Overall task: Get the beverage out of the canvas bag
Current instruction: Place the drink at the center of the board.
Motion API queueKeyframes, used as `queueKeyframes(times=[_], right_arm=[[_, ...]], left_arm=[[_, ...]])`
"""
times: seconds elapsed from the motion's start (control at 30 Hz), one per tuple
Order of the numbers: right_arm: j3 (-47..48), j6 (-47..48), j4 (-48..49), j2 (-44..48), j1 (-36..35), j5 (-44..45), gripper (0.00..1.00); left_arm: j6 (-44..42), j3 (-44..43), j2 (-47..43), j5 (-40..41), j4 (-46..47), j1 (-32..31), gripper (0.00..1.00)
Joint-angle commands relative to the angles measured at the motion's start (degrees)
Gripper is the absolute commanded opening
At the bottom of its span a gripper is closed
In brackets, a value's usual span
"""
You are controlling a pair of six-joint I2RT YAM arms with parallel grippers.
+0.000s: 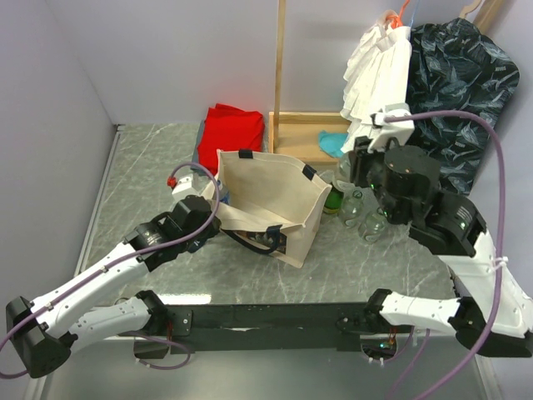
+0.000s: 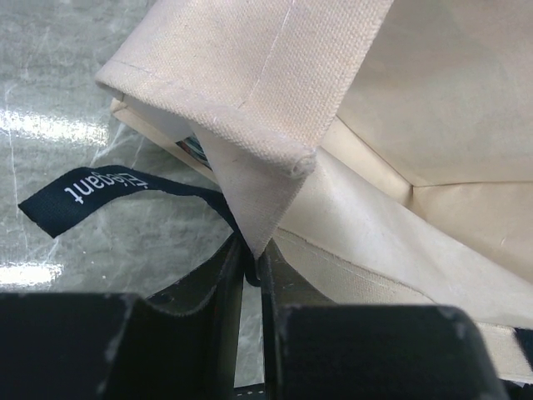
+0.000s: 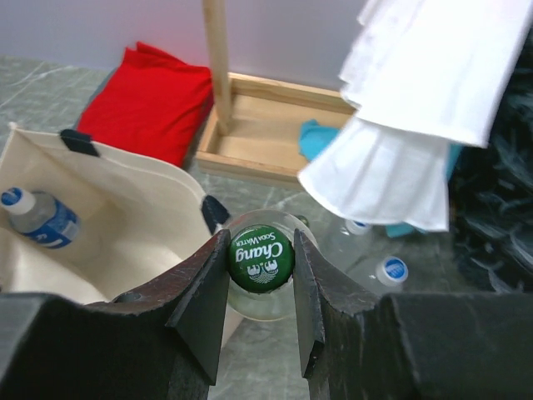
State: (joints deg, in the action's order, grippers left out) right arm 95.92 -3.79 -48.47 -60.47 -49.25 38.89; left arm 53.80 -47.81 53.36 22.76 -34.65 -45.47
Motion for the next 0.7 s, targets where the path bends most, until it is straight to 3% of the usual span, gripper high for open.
queueKeyframes(times=[0.0, 0.67], right_arm=[[-1.6, -2.4, 7.3, 4.4, -0.3, 7.5, 0.0], [-20.2, -13.3, 8.3, 12.0, 0.3, 11.4, 0.0]], left_arm=[[-1.2, -2.1, -0.4, -1.8, 1.3, -0.1, 0.18], [-1.2, -1.8, -0.6, -1.9, 1.0, -0.1, 0.17]])
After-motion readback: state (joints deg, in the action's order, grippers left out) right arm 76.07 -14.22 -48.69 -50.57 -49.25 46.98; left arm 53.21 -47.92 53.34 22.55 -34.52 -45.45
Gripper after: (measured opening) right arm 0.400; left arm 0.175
